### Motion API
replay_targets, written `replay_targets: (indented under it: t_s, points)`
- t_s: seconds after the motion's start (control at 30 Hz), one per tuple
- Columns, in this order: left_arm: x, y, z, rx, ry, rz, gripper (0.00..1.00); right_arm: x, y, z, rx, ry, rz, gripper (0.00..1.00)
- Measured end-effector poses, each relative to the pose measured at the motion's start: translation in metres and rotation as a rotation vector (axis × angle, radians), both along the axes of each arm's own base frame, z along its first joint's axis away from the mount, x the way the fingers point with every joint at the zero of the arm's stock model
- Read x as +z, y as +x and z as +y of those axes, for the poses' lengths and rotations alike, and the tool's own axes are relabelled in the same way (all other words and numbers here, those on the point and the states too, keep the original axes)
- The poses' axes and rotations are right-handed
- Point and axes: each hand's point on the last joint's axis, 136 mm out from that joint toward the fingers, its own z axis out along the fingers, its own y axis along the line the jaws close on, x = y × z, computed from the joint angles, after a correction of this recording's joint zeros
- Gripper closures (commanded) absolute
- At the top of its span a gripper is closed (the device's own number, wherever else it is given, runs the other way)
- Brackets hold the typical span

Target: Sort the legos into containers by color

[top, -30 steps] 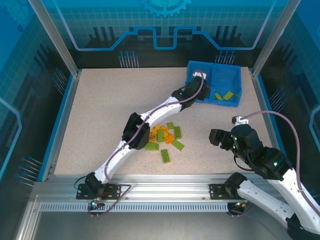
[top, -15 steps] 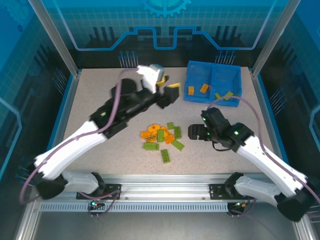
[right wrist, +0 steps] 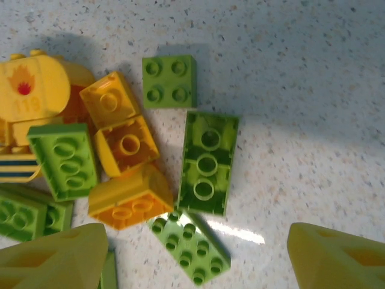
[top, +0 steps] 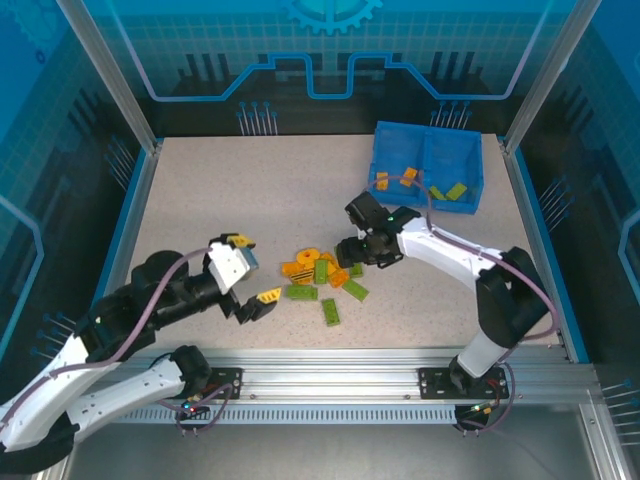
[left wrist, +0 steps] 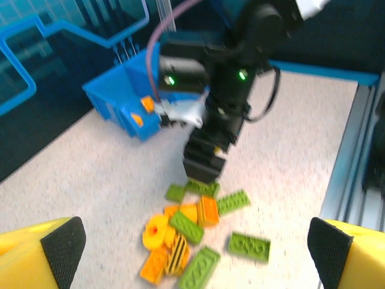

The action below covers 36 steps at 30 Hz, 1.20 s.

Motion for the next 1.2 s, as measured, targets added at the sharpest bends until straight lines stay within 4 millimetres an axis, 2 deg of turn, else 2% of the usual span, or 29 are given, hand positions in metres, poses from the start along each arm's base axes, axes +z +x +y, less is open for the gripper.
replay_targets:
  t_s: [0.13,0.33,0.47,0.6,0.7,0.83,0.93,1.07,1.17,1.2]
  points:
    - [-0.042,-0.012,0.005,-0.034,0.080,0.072,0.01,-0.024,0.010,-0.004,-0.026,-0.023,0.038,0.29]
    - [-0.076,-0.015,0.006,-0.040,0.121,0.116,0.01,-0.051,0.017,-0.005,-0.044,-0.027,0.090,0.33]
    - [-0.085,-0.012,0.004,-0.040,0.119,0.113,0.01,-0.063,0.018,0.001,-0.038,-0.014,0.117,0.39]
    - [-0.089,-0.011,0.002,-0.041,0.118,0.111,0.01,-0.073,0.019,0.001,-0.046,-0.022,0.132,0.59]
    - [-0.091,-0.010,0.002,-0.040,0.112,0.103,0.01,-0.073,0.020,-0.002,-0.063,-0.025,0.134,0.69]
    - [-0.088,-0.010,0.002,-0.040,0.089,0.083,0.01,-0.068,0.020,-0.004,-0.062,-0.032,0.114,0.74]
    - [-0.086,-0.010,0.002,-0.040,0.076,0.073,0.01,-0.047,0.018,-0.013,-0.072,-0.032,0.059,0.74]
    - [-0.082,-0.008,0.001,-0.035,0.062,0.058,0.01,0.013,0.027,-0.034,-0.118,0.007,-0.101,0.74]
    - [-0.081,-0.006,0.000,-0.029,0.058,0.050,0.01,0.068,0.043,-0.071,-0.218,0.046,-0.260,0.74]
    - [-0.081,-0.006,0.000,-0.028,0.056,0.048,0.01,0.084,0.049,-0.090,-0.268,0.048,-0.307,0.74]
